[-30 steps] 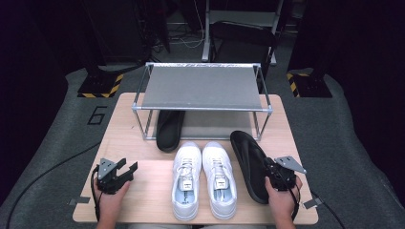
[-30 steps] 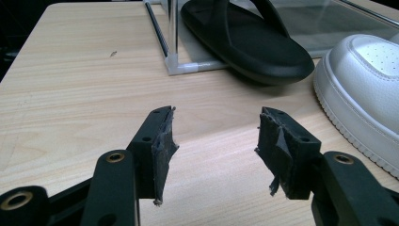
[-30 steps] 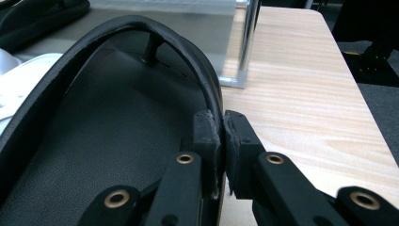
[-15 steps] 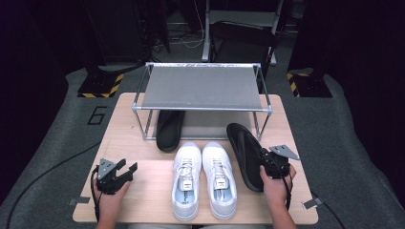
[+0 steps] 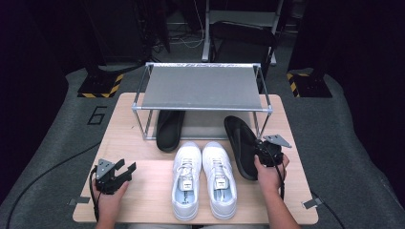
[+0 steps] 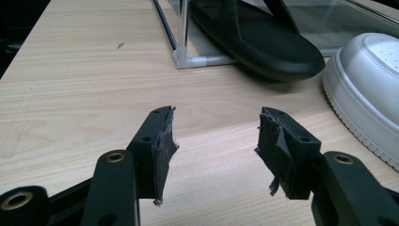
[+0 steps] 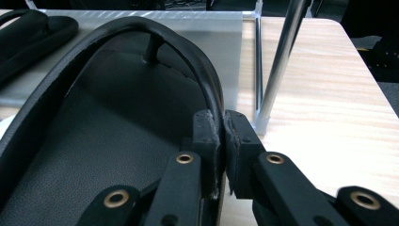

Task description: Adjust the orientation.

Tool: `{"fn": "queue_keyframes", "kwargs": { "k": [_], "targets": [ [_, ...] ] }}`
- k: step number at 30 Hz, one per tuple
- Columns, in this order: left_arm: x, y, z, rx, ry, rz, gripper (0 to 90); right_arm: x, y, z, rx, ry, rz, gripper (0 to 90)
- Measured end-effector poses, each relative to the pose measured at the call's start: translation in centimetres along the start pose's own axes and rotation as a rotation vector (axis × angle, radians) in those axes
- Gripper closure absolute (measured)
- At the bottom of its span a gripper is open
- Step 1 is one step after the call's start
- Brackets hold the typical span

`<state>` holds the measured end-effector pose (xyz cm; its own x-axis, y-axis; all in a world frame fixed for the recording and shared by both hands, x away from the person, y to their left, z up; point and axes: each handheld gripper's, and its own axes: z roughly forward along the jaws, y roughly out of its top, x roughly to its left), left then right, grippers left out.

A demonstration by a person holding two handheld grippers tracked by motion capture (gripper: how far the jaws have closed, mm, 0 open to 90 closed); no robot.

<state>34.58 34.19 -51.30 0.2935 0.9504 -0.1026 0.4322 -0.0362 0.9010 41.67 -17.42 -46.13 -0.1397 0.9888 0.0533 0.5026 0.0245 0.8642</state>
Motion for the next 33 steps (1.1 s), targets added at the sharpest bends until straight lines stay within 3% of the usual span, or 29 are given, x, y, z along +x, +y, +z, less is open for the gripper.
{"fn": "queue_keyframes", "kwargs": {
  "k": [4, 21, 33],
  "targets": [
    [0.1, -0.1, 0.0, 0.002, 0.002, -0.002, 45.6, 0.1, 0.3, 0.8, 0.014, -0.005, 0.014, 83.5],
    [0.2, -0.2, -0.2, 0.006, 0.003, -0.006, 45.6, 1.8, 3.6, 2.7, -0.007, -0.036, -0.025, 83.5],
    [0.2, -0.5, -0.1, 0.015, 0.005, -0.004, 45.6, 2.2, 4.1, 5.4, 0.02, -0.07, -0.001, 83.3]
  ]
}}
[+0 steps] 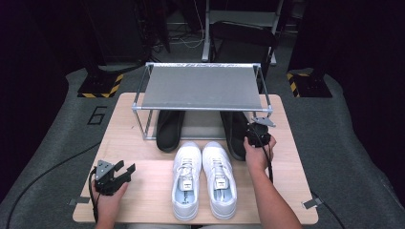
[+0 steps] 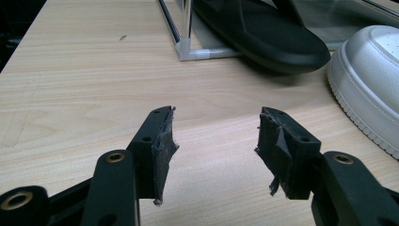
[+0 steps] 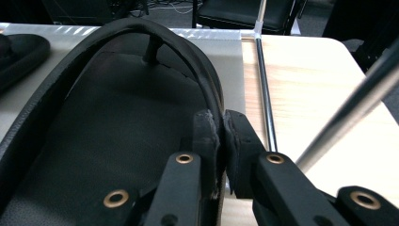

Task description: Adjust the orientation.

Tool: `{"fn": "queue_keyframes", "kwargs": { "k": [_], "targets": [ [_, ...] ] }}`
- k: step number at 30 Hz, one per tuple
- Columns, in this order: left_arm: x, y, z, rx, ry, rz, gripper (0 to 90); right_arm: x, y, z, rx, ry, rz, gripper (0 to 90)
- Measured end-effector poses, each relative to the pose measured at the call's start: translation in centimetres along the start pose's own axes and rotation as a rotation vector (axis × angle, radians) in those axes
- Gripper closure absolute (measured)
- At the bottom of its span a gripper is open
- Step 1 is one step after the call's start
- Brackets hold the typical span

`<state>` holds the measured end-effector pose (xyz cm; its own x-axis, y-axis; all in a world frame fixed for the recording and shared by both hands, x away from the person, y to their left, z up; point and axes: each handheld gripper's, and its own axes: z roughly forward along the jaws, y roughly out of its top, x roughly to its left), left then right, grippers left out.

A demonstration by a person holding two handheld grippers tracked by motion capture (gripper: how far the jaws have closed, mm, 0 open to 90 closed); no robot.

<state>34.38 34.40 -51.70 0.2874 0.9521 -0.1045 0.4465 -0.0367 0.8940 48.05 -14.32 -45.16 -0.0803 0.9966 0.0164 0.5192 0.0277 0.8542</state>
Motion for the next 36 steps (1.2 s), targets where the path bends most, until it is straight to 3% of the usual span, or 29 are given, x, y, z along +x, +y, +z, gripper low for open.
{"fn": "queue_keyframes", "kwargs": {
  "k": [8, 16, 25, 27, 32, 36],
  "targets": [
    [0.2, -0.2, -0.2, 0.005, 0.006, -0.003, 45.6, 0.5, 0.1, 2.0, -0.007, -0.017, 0.025, 83.2],
    [0.5, -0.5, -0.6, 0.004, 0.018, -0.019, 45.6, 0.5, 0.3, 3.4, -0.018, -0.047, 0.015, 83.0],
    [0.5, -0.8, -0.9, -0.003, 0.037, -0.023, 45.6, 0.9, 0.4, 4.2, -0.023, -0.052, -0.002, 82.9],
    [0.6, -0.9, -1.1, 0.017, 0.032, -0.011, 45.6, 1.1, 0.4, 4.4, -0.032, -0.048, -0.004, 82.9],
    [0.7, -1.1, -1.3, 0.005, 0.036, -0.028, 45.7, 1.3, 0.6, 4.7, -0.032, -0.057, -0.015, 82.9],
    [0.5, -1.1, -1.3, 0.009, 0.029, -0.016, 45.6, 1.3, 0.8, 4.8, -0.035, -0.072, -0.025, 82.8]
  ]
}}
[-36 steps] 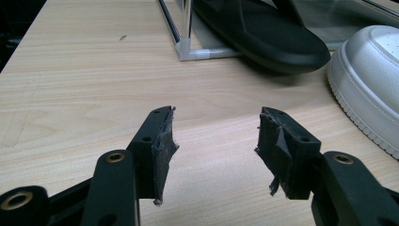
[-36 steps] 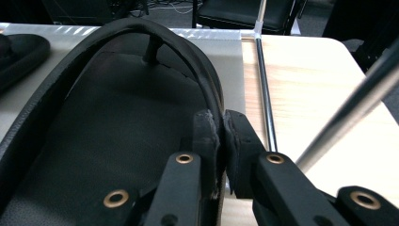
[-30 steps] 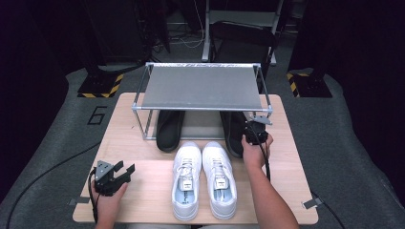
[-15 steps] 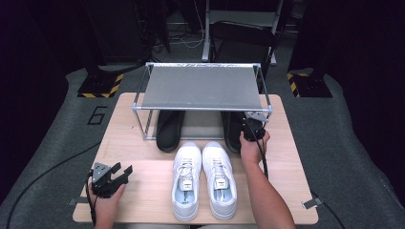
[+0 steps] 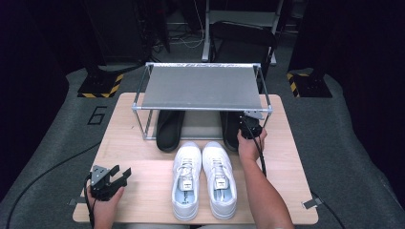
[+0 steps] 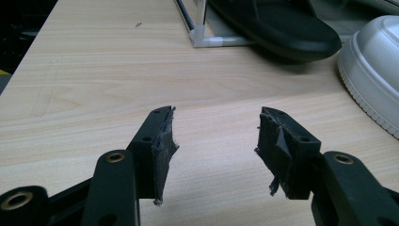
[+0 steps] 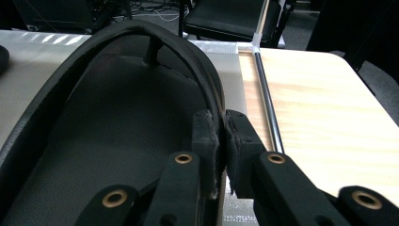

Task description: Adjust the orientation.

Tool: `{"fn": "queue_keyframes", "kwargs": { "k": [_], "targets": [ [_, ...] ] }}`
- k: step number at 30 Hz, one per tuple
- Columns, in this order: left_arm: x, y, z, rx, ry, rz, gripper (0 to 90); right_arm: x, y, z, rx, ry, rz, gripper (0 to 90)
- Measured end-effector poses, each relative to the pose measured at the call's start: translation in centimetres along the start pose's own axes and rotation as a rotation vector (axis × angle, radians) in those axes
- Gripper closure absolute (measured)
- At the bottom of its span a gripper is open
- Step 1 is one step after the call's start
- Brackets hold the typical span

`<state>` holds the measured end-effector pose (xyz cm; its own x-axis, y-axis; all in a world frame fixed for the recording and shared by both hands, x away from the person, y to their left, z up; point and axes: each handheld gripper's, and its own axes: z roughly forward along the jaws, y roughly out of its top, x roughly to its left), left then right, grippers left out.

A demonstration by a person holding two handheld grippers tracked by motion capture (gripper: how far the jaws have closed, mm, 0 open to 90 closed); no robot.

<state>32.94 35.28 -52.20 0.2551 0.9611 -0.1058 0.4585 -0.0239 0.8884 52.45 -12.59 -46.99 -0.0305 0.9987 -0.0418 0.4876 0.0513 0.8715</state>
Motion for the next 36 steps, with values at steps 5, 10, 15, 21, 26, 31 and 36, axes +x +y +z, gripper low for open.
{"fn": "queue_keyframes", "kwargs": {
  "k": [5, 10, 15, 21, 26, 31, 36],
  "targets": [
    [-0.1, 0.0, 0.0, 0.01, -0.006, 0.003, 45.7, 0.1, -0.1, 0.3, -0.009, -0.004, -0.007, 82.9],
    [-0.2, -0.1, 0.1, -0.002, -0.002, 0.002, 45.7, -0.1, -0.2, 0.4, -0.01, -0.01, -0.014, 82.9],
    [-0.1, -0.1, 0.0, 0.01, -0.007, 0.001, 45.6, -0.3, -0.1, 0.4, -0.021, -0.03, -0.019, 82.7],
    [-0.1, -0.1, 0.1, 0.004, -0.008, 0.001, 45.7, 0.1, -0.4, 0.8, -0.031, -0.038, -0.042, 82.5],
    [0.0, -0.1, 0.0, 0.008, -0.009, 0.0, 45.7, 0.7, -0.8, 1.0, -0.018, -0.045, -0.045, 80.7],
    [0.0, -0.1, -0.1, -0.003, -0.007, -0.003, 45.6, 0.7, -0.9, 1.1, -0.029, -0.035, -0.047, 78.5],
    [0.1, -0.1, -0.2, -0.004, -0.004, -0.006, 45.7, 0.5, -1.0, 0.7, -0.041, -0.005, -0.054, 74.2]
  ]
}}
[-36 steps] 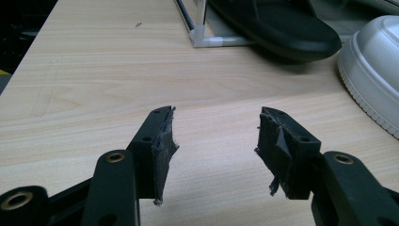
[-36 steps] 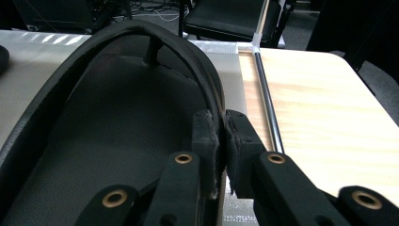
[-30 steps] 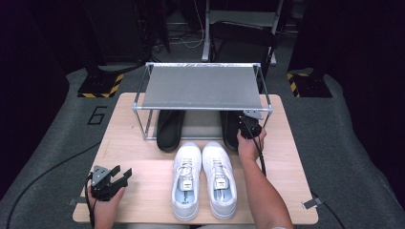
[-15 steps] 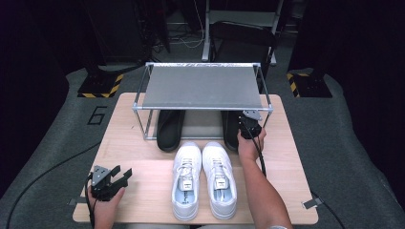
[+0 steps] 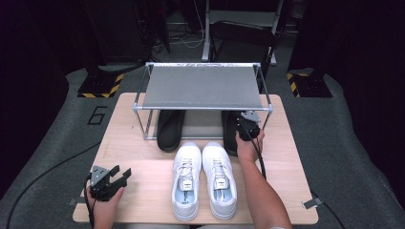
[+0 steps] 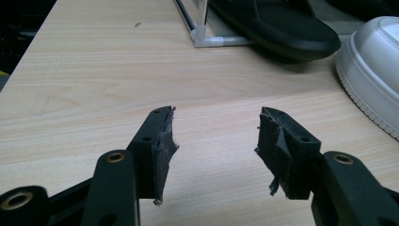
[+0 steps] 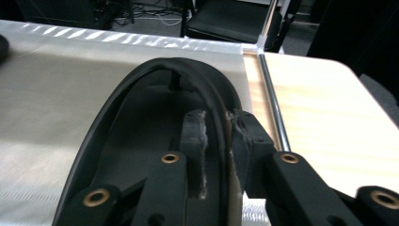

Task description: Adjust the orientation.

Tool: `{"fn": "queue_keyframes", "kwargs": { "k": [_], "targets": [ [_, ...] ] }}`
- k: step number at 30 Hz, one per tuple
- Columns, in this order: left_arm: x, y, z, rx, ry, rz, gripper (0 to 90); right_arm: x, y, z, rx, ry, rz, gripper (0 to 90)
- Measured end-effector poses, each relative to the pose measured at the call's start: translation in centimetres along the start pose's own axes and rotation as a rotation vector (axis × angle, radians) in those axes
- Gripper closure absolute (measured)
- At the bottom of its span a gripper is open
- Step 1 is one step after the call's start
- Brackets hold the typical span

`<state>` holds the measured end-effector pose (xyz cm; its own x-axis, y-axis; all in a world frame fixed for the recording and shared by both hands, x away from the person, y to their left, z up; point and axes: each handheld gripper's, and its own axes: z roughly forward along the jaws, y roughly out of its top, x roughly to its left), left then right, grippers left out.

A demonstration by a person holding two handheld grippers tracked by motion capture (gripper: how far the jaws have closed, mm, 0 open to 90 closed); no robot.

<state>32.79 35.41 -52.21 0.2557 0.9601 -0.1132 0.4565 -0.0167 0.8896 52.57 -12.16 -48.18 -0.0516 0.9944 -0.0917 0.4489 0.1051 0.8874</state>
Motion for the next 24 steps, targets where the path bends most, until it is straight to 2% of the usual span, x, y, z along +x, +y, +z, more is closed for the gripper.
{"fn": "queue_keyframes", "kwargs": {
  "k": [1, 3, 6, 10, 11, 12, 13, 14, 18, 22, 23, 24],
  "targets": [
    [0.0, 0.0, 0.0, 0.0, 0.0, -0.001, 45.6, -0.1, -0.1, 0.0, 0.001, 0.007, -0.005, 73.2],
    [-0.1, 0.0, 0.0, -0.013, 0.007, -0.004, 45.7, -0.1, -0.5, -0.2, 0.01, 0.015, 0.026, 71.7],
    [-0.1, 0.0, 0.0, 0.003, 0.0, 0.005, 45.7, -0.3, -1.2, 0.0, 0.036, 0.019, 0.008, 69.2],
    [-0.3, 0.0, 0.1, 0.007, -0.001, 0.004, 45.6, -0.7, -1.6, 0.2, 0.055, 0.019, 0.009, 72.5],
    [-0.3, 0.0, 0.2, 0.008, -0.002, 0.007, 45.6, -0.7, -1.6, 0.2, 0.054, 0.015, 0.025, 75.4],
    [-0.3, 0.0, 0.3, -0.006, 0.003, 0.005, 45.6, -0.8, -1.6, 0.3, 0.058, 0.017, 0.005, 76.2],
    [-0.3, 0.0, 0.3, -0.001, 0.002, 0.007, 45.7, -0.8, -1.6, 0.3, 0.05, 0.018, 0.02, 76.8],
    [-0.3, 0.0, 0.3, -0.004, 0.006, 0.004, 45.7, -0.9, -1.6, 0.4, 0.053, 0.013, 0.004, 77.2],
    [-0.1, 0.0, 0.2, 0.011, 0.0, 0.005, 45.6, -0.7, -1.6, 0.4, 0.06, 0.006, 0.024, 77.2],
    [-0.1, 0.0, 0.2, -0.002, 0.006, 0.001, 45.6, -0.9, -1.7, 0.2, 0.067, 0.017, 0.044, 75.6],
    [-0.1, -0.1, 0.3, -0.01, 0.007, -0.001, 45.6, -1.0, -1.7, 0.2, 0.071, 0.017, 0.032, 75.3],
    [-0.1, 0.0, 0.1, 0.004, 0.001, 0.001, 45.7, -0.9, -1.7, 0.1, 0.084, 0.015, 0.042, 74.6]
  ]
}}
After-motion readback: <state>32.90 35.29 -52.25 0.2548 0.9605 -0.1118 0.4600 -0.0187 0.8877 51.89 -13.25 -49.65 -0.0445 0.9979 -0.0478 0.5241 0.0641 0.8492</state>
